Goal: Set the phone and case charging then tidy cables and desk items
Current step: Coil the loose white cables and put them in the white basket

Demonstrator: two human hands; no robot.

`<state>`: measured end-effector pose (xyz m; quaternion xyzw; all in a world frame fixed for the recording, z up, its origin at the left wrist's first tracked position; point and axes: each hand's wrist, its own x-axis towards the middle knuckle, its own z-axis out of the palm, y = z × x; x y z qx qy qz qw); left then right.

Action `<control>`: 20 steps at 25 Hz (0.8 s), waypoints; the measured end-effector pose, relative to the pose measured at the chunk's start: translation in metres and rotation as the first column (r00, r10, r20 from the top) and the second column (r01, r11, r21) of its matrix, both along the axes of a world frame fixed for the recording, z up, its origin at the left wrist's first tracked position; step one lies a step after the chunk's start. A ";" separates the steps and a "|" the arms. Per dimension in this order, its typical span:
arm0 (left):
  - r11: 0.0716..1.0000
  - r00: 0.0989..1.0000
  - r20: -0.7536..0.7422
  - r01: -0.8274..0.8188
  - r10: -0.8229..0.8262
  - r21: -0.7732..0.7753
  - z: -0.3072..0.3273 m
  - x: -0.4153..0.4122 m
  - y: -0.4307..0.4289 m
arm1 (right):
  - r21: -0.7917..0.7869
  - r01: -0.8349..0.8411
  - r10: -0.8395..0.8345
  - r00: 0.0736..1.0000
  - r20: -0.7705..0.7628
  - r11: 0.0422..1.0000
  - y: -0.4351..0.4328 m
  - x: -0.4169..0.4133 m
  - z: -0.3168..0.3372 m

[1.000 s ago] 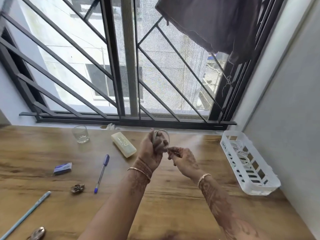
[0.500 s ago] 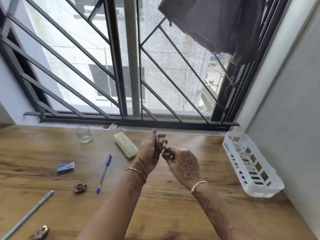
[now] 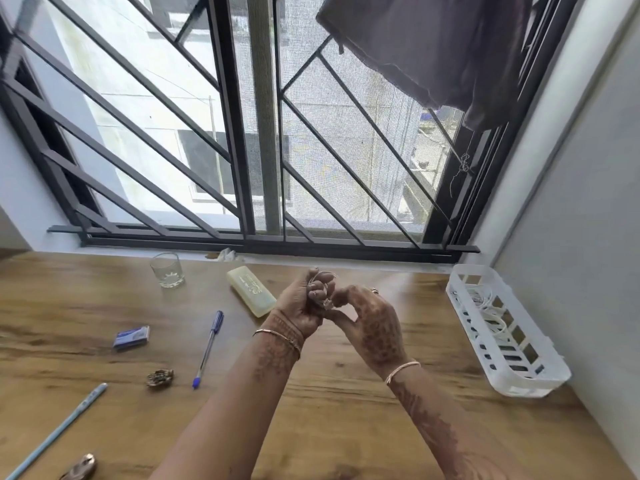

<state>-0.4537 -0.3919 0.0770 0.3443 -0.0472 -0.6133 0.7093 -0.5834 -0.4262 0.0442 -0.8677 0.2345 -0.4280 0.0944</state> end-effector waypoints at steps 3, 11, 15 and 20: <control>0.997 0.995 -0.059 0.079 -0.078 0.010 -0.004 0.000 0.004 | 0.059 -0.021 0.024 0.998 -0.054 0.998 -0.007 -0.002 -0.002; 0.927 0.883 0.298 0.309 -0.362 0.213 -0.009 -0.002 0.006 | 0.476 -0.129 0.240 0.954 -0.181 0.870 -0.007 -0.003 -0.009; 0.941 0.862 0.414 0.187 -0.294 0.281 -0.016 -0.004 0.004 | 0.501 -0.096 0.199 0.968 -0.156 0.860 -0.003 -0.001 -0.016; 0.973 0.800 0.600 -0.131 -0.011 0.192 -0.023 -0.009 -0.003 | 0.460 -0.069 0.130 0.986 -0.103 0.885 0.002 0.002 -0.021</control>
